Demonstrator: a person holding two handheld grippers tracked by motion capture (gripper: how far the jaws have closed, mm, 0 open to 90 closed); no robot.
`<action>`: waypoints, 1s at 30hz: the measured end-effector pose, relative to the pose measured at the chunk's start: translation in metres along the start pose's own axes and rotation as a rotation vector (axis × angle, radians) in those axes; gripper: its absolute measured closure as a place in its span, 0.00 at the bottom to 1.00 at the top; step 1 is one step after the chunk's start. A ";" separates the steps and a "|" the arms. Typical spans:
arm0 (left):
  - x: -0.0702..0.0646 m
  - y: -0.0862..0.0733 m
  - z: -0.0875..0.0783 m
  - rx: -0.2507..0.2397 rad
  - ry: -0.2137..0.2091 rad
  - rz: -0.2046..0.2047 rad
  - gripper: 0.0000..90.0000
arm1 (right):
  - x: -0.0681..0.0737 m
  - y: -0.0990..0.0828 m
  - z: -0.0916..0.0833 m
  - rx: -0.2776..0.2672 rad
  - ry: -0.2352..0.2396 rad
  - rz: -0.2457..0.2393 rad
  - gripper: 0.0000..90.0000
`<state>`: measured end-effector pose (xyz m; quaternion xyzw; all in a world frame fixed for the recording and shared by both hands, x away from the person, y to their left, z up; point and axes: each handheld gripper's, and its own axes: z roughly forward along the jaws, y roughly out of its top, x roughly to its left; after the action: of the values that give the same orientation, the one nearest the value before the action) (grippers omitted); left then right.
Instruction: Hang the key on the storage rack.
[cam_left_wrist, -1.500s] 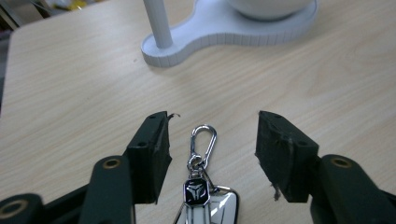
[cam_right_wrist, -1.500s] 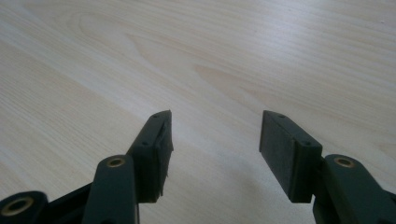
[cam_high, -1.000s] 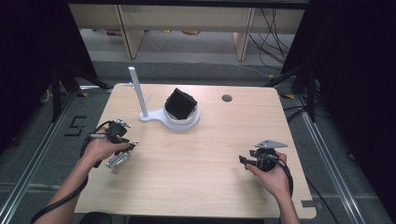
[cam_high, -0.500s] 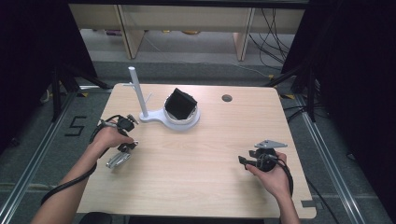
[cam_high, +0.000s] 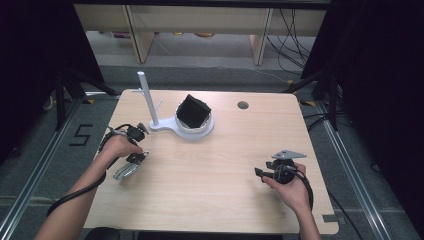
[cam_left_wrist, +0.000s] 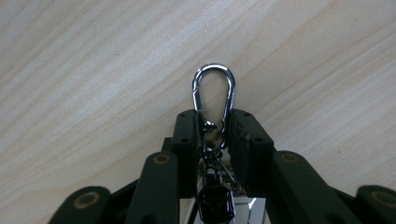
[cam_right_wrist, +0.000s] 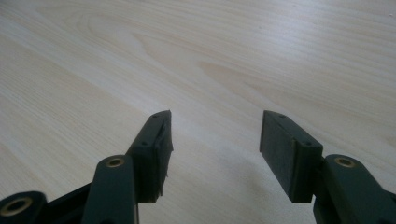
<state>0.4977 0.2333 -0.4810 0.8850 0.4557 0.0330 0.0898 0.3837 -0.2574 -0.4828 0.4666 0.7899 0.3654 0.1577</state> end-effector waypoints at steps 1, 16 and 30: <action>-0.001 0.000 0.001 -0.010 -0.002 0.000 0.82 | 0.001 0.000 0.000 0.004 0.007 0.019 0.50; -0.003 -0.002 0.001 -0.019 0.016 0.025 0.83 | 0.001 -0.001 0.001 0.030 0.004 0.015 0.49; -0.002 -0.023 -0.001 -0.144 0.005 0.021 0.84 | 0.000 0.001 -0.003 0.025 -0.007 0.030 0.49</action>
<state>0.4783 0.2451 -0.4847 0.8808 0.4432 0.0689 0.1517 0.3822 -0.2582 -0.4802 0.4815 0.7868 0.3561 0.1491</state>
